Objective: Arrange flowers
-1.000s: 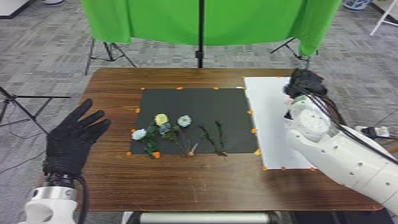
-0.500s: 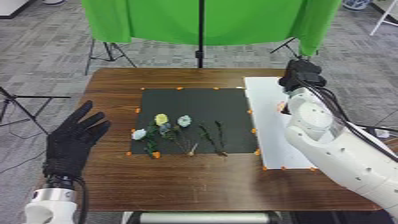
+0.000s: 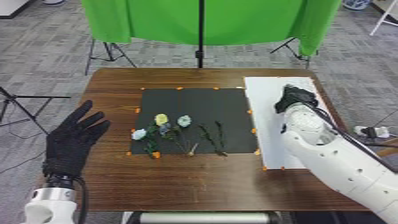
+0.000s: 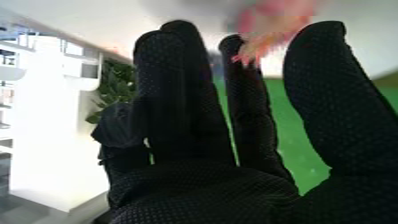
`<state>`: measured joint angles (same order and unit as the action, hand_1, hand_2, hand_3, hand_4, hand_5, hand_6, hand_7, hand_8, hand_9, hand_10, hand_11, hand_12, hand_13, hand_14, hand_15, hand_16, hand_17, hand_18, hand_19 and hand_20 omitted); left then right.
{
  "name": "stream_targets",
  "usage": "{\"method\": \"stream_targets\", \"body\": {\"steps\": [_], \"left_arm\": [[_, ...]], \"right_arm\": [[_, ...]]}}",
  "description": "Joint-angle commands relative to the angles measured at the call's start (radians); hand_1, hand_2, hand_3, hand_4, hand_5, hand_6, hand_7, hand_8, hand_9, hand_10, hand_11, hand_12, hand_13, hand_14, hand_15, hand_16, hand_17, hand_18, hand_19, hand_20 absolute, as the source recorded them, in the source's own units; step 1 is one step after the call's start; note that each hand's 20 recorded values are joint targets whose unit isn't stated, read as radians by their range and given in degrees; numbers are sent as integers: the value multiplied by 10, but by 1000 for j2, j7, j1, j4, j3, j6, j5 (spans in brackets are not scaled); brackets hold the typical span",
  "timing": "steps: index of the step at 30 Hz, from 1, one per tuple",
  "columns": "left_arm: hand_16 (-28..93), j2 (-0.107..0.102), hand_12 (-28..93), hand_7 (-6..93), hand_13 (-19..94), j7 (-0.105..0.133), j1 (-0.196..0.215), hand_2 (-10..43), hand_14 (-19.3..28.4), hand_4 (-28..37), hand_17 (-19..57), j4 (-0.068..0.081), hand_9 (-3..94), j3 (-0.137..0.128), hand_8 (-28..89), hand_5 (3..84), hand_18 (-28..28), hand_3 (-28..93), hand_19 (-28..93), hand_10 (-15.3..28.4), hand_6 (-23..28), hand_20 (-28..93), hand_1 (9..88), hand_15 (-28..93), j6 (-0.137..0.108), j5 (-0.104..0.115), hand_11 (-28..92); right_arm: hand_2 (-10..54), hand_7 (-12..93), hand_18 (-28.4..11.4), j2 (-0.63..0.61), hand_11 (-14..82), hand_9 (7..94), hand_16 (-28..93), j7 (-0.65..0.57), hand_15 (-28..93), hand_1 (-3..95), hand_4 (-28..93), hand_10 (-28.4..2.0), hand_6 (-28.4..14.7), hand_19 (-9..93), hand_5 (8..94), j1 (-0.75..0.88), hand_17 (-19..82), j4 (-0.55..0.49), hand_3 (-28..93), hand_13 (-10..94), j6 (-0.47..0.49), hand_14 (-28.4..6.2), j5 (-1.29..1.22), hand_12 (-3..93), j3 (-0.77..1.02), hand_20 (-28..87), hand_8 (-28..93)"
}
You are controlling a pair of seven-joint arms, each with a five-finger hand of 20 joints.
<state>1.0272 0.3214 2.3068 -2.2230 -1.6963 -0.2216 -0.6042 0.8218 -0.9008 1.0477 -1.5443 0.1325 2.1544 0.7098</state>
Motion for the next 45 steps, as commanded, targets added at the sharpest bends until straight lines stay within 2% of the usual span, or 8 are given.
{"method": "stream_targets", "body": {"steps": [1,4,10,16,25,28,38,45], "left_arm": [[-89,10,121,142,272,-12,-1,65,284,-238,-66,5,347,5,-100,351,284,782,634,208,82,-20,246,566,14,-8,266],[-89,11,121,141,272,-14,2,65,284,-237,-66,3,347,-1,-100,351,284,783,634,208,82,-20,246,566,11,-9,267],[-89,24,120,141,272,-36,17,65,284,-237,-66,-3,348,-20,-100,351,284,783,633,208,82,-21,245,566,12,-16,268],[-89,23,120,141,272,-41,7,65,284,-237,-66,0,348,-10,-100,351,284,783,633,207,82,-20,245,566,18,-20,268],[-89,21,120,141,272,-47,-14,66,284,-237,-66,6,348,0,-100,352,284,783,633,209,83,-20,246,566,27,-23,266],[-89,18,121,141,271,-42,-10,66,284,-237,-66,4,347,-2,-100,351,284,784,633,208,82,-20,245,565,15,-21,266],[-89,27,120,141,272,-60,-15,67,284,-236,-66,6,350,-7,-100,354,284,781,633,208,84,-21,247,567,25,-25,266],[-89,27,120,140,273,-58,-14,66,284,-235,-66,4,350,-2,-99,356,284,783,633,209,86,-21,247,567,22,-24,266]], "right_arm": [[-95,197,-236,-16,131,860,173,0,683,527,-283,-87,18,932,749,-21,309,74,670,714,-205,-75,101,264,-118,620,-43],[-95,219,-221,-36,197,935,202,6,675,616,-283,-50,29,932,880,7,359,38,606,799,-243,-48,109,292,-88,631,28],[-95,194,-225,-37,237,937,210,98,670,607,-283,-49,24,932,907,47,377,-106,638,822,-296,-49,137,275,-20,639,44],[-95,189,-227,86,241,937,214,240,670,600,-283,-51,21,932,908,60,376,-204,652,820,-235,-51,157,278,9,641,54],[-95,194,-219,262,264,937,226,310,737,573,-283,-65,21,932,897,62,343,-148,690,769,-131,-69,176,302,-45,660,62],[-95,197,-218,281,271,937,221,322,757,568,-283,-65,20,932,892,68,331,-133,694,749,-115,-75,192,309,-66,665,62],[-95,178,-212,285,258,904,189,286,787,536,-283,-72,24,932,852,77,300,-118,694,684,-35,-95,224,349,-72,664,18],[-95,152,-217,278,397,825,192,272,833,453,-283,-91,10,932,771,90,299,-132,738,647,-17,-117,243,289,-64,686,-15]]}}
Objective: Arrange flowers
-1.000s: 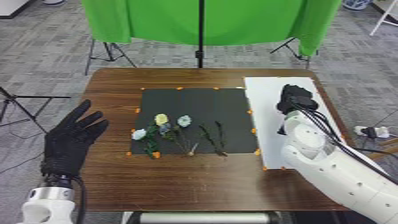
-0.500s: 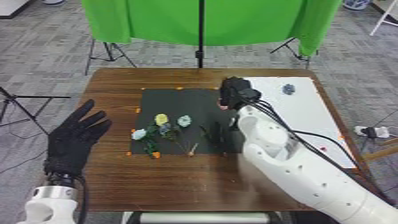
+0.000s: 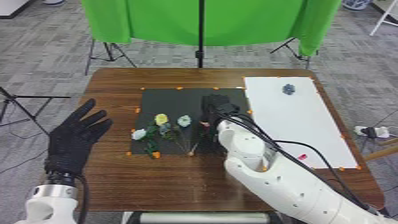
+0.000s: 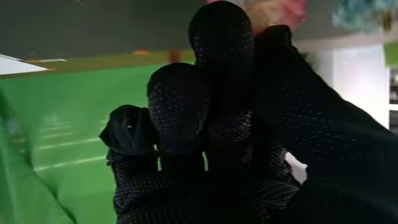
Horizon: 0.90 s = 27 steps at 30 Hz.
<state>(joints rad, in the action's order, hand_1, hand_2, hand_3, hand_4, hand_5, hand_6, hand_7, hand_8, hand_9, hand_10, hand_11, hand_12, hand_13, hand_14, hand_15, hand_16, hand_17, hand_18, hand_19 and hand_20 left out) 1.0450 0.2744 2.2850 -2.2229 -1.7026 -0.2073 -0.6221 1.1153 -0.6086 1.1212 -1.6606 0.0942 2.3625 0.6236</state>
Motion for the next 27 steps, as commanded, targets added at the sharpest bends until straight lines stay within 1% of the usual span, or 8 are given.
{"method": "stream_targets", "body": {"steps": [1,3,7,12,15,18,21,27], "left_arm": [[-89,10,120,140,273,-12,9,66,284,-235,-66,4,351,2,-99,356,284,783,633,209,86,-21,247,567,10,-7,266],[-89,11,120,139,272,-11,10,65,284,-234,-66,3,351,0,-99,356,284,785,633,210,86,-21,246,567,9,-8,267],[-89,11,120,140,273,-12,12,66,284,-235,-66,2,352,-1,-98,356,284,785,633,210,87,-20,246,567,7,-7,268],[-89,14,120,139,273,-16,9,66,284,-234,-66,3,352,2,-99,356,284,784,633,211,87,-20,247,567,11,-10,268],[-89,6,120,139,273,-1,7,66,284,-234,-66,4,352,11,-99,356,284,785,633,211,87,-20,246,567,10,-4,268],[-89,2,120,139,273,7,12,66,284,-235,-66,2,352,11,-99,355,284,783,634,211,88,-20,248,568,2,-2,269],[-89,1,120,140,273,8,8,66,284,-234,-66,4,352,12,-98,355,284,784,634,211,88,-20,248,568,0,-1,270],[-90,-8,120,139,272,20,13,66,284,-234,-66,1,351,18,-98,356,284,784,634,211,88,-20,247,568,-3,2,269]], "right_arm": [[-95,150,-218,-15,429,805,192,-12,842,433,-283,-96,7,932,748,21,299,-21,755,639,22,-122,44,277,28,692,-44],[-95,150,-217,-16,483,773,188,-7,857,408,-283,-111,1,932,711,30,299,-37,774,628,35,-129,50,248,43,701,-116],[-95,139,-221,-32,549,722,188,-6,882,363,-283,-132,-16,932,647,32,294,-67,783,606,20,-145,77,225,54,717,-122],[-95,134,-222,-59,587,700,187,-21,908,355,-283,-144,-24,932,628,21,292,-85,777,585,24,-161,79,233,77,722,-120],[-95,132,-225,-108,614,676,185,-56,920,345,-283,-156,-25,932,616,-16,288,-74,775,572,-24,-168,49,240,70,725,-120],[-95,125,-225,-170,531,634,156,-111,892,333,-283,-180,-33,932,591,-95,285,-21,771,528,-74,-183,-17,193,38,722,-117],[-95,124,-224,-214,297,557,78,-172,802,314,-283,-216,-43,932,534,-175,262,52,779,440,-89,-201,-99,142,23,665,-119],[-95,122,-214,-253,198,444,44,-240,783,303,-283,-235,-42,932,459,-320,221,243,796,366,-95,-207,-190,134,-45,589,-119]]}}
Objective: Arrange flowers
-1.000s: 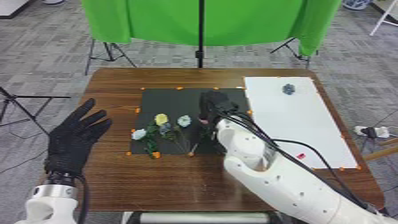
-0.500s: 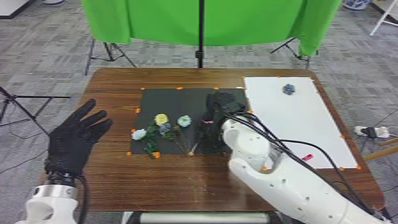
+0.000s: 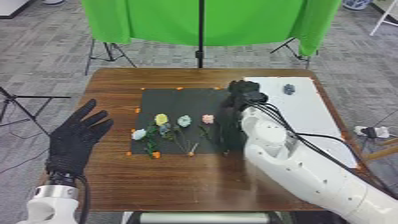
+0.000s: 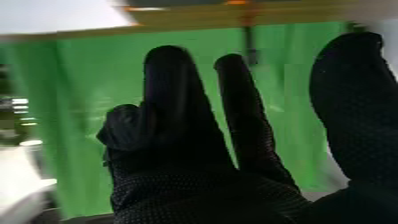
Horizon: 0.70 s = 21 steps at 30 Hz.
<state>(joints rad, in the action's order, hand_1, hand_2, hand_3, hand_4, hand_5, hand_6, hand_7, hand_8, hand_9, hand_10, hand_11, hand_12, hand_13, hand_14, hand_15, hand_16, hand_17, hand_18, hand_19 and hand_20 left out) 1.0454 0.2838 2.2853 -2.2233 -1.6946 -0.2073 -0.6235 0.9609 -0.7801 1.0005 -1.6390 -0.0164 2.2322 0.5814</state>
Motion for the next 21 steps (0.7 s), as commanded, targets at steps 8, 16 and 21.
{"method": "stream_targets", "body": {"steps": [8,16,21], "left_arm": [[-90,-13,120,140,273,9,8,65,284,-232,-66,4,352,14,-99,355,284,784,634,210,87,-20,248,568,0,5,269],[-90,-5,120,142,272,-6,-5,65,284,-232,-66,8,352,14,-100,350,284,784,634,210,84,-21,248,567,11,-2,268],[-89,-2,121,143,272,-12,-7,65,284,-231,-66,10,352,17,-101,347,284,784,634,210,84,-20,248,568,13,-3,268]], "right_arm": [[-95,135,-209,-81,173,420,34,-98,785,300,-283,-231,-22,932,427,-224,205,341,803,351,96,-200,-135,132,-4,576,-127],[-95,153,-213,-49,149,420,34,-85,782,303,-283,-211,21,932,402,-151,184,374,806,354,189,-190,-139,130,76,576,-138],[-95,150,-216,-41,137,412,36,-90,778,300,-283,-202,30,932,370,-132,179,382,804,355,256,-189,-141,129,103,583,-142]]}}
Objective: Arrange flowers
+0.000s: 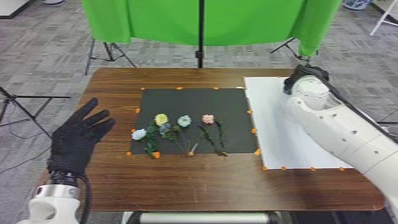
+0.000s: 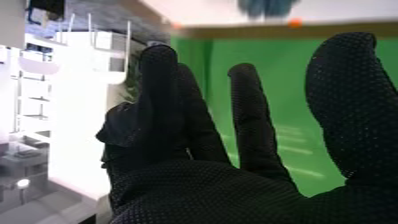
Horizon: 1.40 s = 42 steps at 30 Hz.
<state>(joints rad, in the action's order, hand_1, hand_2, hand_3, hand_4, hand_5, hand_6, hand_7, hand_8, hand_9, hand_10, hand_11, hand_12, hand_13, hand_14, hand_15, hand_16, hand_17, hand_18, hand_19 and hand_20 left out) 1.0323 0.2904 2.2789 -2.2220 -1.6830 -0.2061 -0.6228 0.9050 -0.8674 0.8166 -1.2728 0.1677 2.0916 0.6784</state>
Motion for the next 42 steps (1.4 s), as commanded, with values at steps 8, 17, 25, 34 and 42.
{"method": "stream_targets", "body": {"steps": [8,17,25,34,42], "left_arm": [[-89,18,120,142,273,-37,-15,65,284,-232,-66,14,352,2,-101,346,284,785,634,211,84,-21,248,568,20,-10,268],[-90,10,120,142,272,-30,-34,65,284,-233,-66,22,352,13,-101,350,284,785,634,211,86,-21,247,568,30,-8,268],[-90,11,120,143,272,-15,-12,66,284,-235,-66,14,353,4,-100,351,284,783,634,211,87,-22,247,567,19,-3,269],[-90,16,120,144,272,-24,-9,67,284,-231,-66,12,352,0,-100,352,284,785,634,211,86,-23,246,568,22,-7,269],[-90,13,121,145,272,-18,-7,67,284,-227,-66,11,352,3,-101,352,284,785,635,211,86,-23,247,568,19,-6,269]], "right_arm": [[-95,162,-216,25,127,421,38,19,769,319,-283,-161,53,926,366,60,176,28,801,377,132,-177,31,133,11,584,-146],[-95,142,-196,-3,186,741,124,44,741,511,-283,-76,70,932,722,47,245,34,595,601,-62,-73,141,164,-121,551,-83],[-95,139,-175,-8,91,935,173,-23,778,596,-283,-36,64,932,891,22,296,54,550,691,-215,-40,147,332,-184,591,3],[-95,175,-221,13,292,697,155,-88,793,396,-283,-140,-51,932,655,-41,279,46,882,573,-245,-112,57,196,-215,642,-107],[-95,139,-241,33,316,467,62,-11,819,329,-283,-215,-127,932,454,-27,229,25,900,423,-199,-169,27,135,-184,636,-127]]}}
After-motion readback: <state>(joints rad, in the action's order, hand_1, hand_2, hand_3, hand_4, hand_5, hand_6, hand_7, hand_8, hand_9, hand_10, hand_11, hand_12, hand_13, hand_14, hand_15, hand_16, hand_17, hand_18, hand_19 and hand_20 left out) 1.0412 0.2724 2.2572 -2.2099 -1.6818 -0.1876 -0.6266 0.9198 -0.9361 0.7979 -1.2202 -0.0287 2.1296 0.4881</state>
